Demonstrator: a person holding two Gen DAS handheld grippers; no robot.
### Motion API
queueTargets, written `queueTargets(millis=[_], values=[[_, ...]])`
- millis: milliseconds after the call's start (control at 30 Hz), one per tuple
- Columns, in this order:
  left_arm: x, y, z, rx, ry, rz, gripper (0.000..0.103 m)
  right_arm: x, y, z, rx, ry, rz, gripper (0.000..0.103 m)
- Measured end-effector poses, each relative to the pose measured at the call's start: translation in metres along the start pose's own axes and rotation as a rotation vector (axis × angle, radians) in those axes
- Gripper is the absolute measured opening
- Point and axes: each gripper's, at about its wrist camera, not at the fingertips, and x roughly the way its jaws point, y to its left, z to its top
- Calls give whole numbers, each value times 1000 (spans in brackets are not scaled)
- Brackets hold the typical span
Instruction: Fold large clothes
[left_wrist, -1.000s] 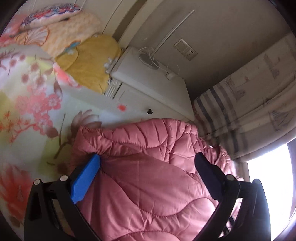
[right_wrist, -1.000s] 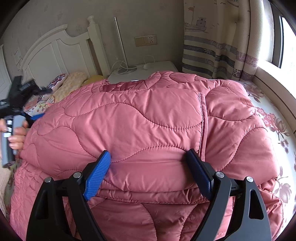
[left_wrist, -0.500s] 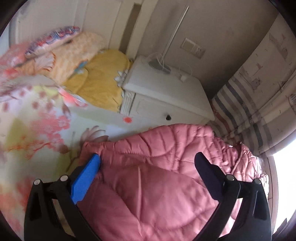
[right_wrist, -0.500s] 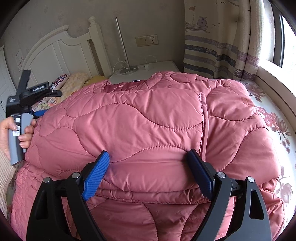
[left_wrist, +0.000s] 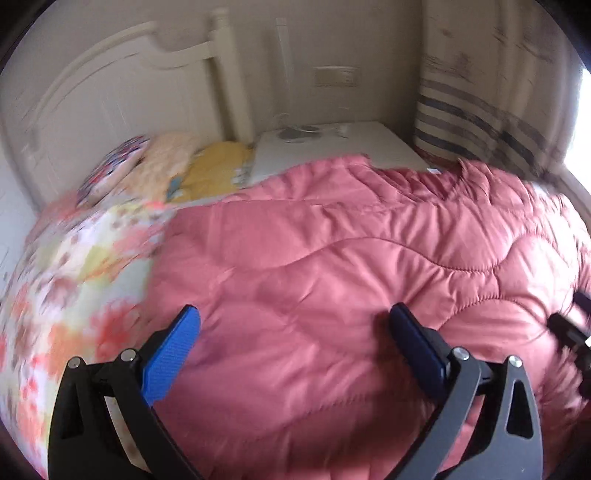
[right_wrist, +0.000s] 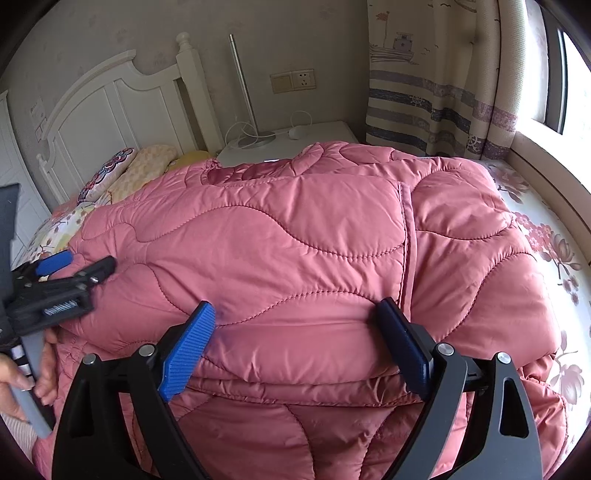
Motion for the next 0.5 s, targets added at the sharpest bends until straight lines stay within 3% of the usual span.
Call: queueTargets(millis=[67,133,233,400,500], values=[[-27,6,-14,-47,-61,6,101,0,-1,0,3,0,1,86],[-41,1,-31,-31,-100,17,101,0,-1,0,3,0,1,86],[-24,-13,-49,60,-23,56,101,0,0,0,-4,3,-9,86],[-32,6,-49,-14,17,10,101,0,0,0,-5,14,-14,86],[-67,15,-64,-25,-22,-6,101,-21,4,-1,5,40,-39,86]])
